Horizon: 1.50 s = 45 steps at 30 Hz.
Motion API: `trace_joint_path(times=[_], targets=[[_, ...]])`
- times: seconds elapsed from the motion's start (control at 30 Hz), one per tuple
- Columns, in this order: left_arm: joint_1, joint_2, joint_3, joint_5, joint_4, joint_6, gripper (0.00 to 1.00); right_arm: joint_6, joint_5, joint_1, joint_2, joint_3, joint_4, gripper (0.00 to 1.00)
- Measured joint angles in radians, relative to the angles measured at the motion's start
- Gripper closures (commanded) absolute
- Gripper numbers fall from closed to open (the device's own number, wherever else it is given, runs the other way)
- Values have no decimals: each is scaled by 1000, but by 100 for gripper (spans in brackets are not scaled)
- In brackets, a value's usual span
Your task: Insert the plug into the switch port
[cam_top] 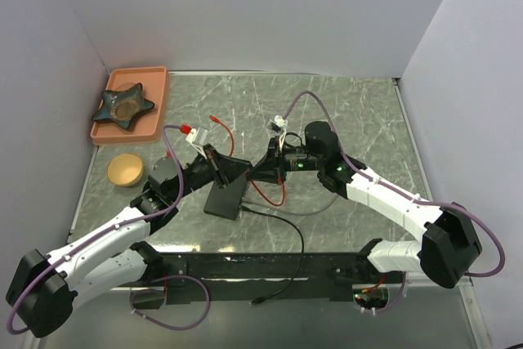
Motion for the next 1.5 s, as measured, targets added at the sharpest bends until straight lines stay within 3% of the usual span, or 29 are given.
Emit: trace_joint_path(times=[0.07,0.1,0.2,0.3,0.77,1.17,1.5], targets=[[0,-2,0,-3,-1,0,87,0,2,0,-1,0,0,100],[0,-2,0,-5,-2,0,61,0,3,0,-1,0,0,100],[0,-14,0,-26,-15,6,8,-7,9,2,-4,0,-4,100],[2,-42,0,-56,-35,-8,1,-21,26,2,-9,0,-17,100],[2,-127,0,-220,-129,-25,4,-142,118,22,-64,-1,-121,100],[14,-87,0,-254,-158,-25,4,-346,489,281,-174,-25,-251,100],[34,-92,0,-264,-180,-25,4,-401,533,301,-226,-56,-251,100]])
